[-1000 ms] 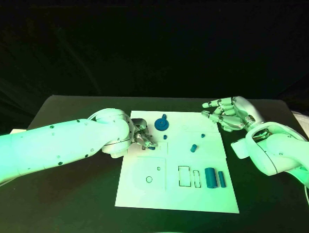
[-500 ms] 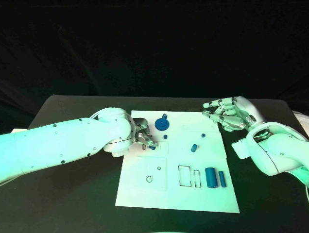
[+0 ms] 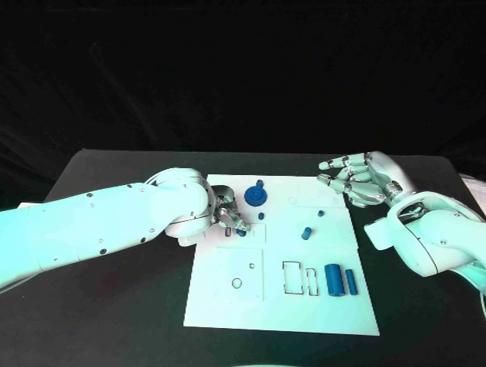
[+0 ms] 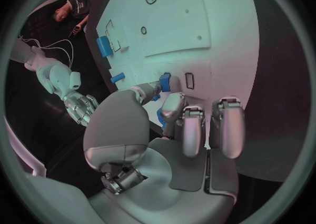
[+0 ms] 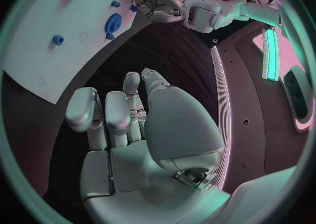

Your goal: Assemble the parts on the task board

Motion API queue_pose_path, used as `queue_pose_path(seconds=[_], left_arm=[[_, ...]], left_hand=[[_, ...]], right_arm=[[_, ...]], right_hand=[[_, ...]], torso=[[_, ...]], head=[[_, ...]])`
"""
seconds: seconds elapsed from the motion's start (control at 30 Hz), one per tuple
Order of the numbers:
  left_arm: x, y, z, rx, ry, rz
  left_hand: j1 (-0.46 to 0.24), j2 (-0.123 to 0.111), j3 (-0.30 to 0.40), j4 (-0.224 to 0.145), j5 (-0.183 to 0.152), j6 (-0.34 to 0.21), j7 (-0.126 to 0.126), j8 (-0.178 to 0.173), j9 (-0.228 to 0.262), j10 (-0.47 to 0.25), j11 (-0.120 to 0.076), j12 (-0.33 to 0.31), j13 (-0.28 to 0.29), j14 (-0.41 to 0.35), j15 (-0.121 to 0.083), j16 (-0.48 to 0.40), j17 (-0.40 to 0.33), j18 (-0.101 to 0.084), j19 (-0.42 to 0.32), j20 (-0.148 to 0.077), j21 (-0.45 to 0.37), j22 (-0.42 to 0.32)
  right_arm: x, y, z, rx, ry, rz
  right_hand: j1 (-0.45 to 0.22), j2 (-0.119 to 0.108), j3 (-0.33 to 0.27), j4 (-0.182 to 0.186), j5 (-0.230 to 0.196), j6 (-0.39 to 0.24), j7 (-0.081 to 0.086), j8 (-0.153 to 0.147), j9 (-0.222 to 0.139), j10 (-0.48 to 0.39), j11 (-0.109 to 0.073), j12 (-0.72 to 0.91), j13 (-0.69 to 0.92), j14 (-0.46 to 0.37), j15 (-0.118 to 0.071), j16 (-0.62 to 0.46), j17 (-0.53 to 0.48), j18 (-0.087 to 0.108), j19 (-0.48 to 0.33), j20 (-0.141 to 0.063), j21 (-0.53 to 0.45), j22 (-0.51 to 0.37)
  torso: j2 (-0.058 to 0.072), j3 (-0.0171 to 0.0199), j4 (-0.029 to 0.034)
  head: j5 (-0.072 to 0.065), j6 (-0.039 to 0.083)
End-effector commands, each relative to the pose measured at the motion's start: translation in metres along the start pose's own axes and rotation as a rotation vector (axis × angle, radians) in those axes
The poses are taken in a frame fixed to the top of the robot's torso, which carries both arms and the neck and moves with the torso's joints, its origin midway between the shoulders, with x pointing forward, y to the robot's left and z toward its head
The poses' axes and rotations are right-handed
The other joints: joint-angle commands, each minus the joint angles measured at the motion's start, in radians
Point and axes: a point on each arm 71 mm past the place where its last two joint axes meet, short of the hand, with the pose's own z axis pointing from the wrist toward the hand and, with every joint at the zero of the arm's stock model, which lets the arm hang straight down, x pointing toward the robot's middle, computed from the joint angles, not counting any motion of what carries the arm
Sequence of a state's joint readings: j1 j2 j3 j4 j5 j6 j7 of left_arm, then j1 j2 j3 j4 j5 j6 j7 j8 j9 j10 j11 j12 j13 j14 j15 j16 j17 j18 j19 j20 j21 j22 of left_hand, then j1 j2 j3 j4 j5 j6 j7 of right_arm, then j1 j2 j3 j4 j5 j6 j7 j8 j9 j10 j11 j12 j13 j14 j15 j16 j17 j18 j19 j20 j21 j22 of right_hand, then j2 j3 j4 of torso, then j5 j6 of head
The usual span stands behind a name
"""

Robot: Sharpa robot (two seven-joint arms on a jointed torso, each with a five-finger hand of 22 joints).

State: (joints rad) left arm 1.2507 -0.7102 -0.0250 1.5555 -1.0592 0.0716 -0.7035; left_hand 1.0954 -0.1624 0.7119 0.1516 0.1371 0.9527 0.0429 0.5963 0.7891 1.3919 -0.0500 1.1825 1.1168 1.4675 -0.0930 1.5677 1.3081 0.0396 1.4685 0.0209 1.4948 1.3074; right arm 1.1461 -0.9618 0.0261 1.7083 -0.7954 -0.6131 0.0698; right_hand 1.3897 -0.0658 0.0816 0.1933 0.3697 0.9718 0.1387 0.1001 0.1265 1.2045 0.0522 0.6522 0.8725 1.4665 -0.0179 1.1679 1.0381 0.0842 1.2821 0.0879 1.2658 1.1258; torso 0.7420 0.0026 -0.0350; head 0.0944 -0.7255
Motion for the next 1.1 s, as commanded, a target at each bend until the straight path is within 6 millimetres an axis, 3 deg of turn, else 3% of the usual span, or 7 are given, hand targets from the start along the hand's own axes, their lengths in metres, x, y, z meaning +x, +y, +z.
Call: queue_pose_path(seconds=[0.03, 0.67, 1.1], left_arm=[[0.0095, 0.0005, 0.0017, -0.033, 0.074, 0.005], [0.0058, 0.0011, 0.0097, -0.055, 0.068, 0.008], [0.0054, 0.0030, 0.0106, -0.062, 0.074, 0.018]], left_hand=[[-0.009, 0.002, 0.031, -0.034, 0.003, 0.028, -0.029, 0.004, 0.002, 0.005, -0.002, 0.008, 0.004, 0.103, -0.008, 0.003, 0.263, -0.012, 0.041, -0.007, 0.007, 0.160], [-0.086, 0.001, -0.061, 0.003, 0.001, 0.053, -0.037, 0.008, -0.003, 0.015, -0.009, 0.019, 0.015, 0.103, -0.014, 0.003, 0.263, -0.016, 0.051, -0.013, 0.016, 0.176], [-0.101, -0.007, -0.098, 0.016, 0.001, 0.057, -0.039, 0.008, -0.006, 0.016, -0.010, 0.019, 0.015, 0.103, -0.015, 0.003, 0.263, -0.018, 0.055, -0.015, 0.019, 0.182]], right_arm=[[0.0018, 0.0005, -0.0003, -0.002, 0.019, -0.001], [0.0023, 0.0010, -0.0011, 0.000, 0.024, -0.001], [0.0025, 0.0008, -0.0012, 0.002, 0.029, -0.001]], right_hand=[[0.004, 0.006, 0.002, 0.005, 0.005, -0.005, 0.004, 0.003, 0.001, -0.008, -0.002, -0.006, -0.001, 0.002, -0.006, -0.006, -0.001, 0.019, -0.007, -0.002, -0.007, -0.001], [-0.006, 0.004, -0.004, 0.017, 0.026, -0.005, 0.004, 0.004, 0.001, -0.012, -0.002, -0.011, -0.012, 0.001, -0.006, -0.017, -0.009, 0.021, -0.013, -0.002, -0.016, -0.012], [-0.006, 0.004, -0.005, 0.018, 0.029, -0.005, 0.003, 0.004, 0.001, -0.014, -0.002, -0.015, -0.016, 0.001, -0.006, -0.020, -0.012, 0.022, -0.014, -0.002, -0.019, -0.014]], torso=[[0.000, -0.0004, 0.0002], [0.000, -0.0011, 0.0003], [-0.001, -0.0010, 0.0007]], head=[[0.000, -0.001], [-0.001, -0.007], [-0.001, -0.010]])
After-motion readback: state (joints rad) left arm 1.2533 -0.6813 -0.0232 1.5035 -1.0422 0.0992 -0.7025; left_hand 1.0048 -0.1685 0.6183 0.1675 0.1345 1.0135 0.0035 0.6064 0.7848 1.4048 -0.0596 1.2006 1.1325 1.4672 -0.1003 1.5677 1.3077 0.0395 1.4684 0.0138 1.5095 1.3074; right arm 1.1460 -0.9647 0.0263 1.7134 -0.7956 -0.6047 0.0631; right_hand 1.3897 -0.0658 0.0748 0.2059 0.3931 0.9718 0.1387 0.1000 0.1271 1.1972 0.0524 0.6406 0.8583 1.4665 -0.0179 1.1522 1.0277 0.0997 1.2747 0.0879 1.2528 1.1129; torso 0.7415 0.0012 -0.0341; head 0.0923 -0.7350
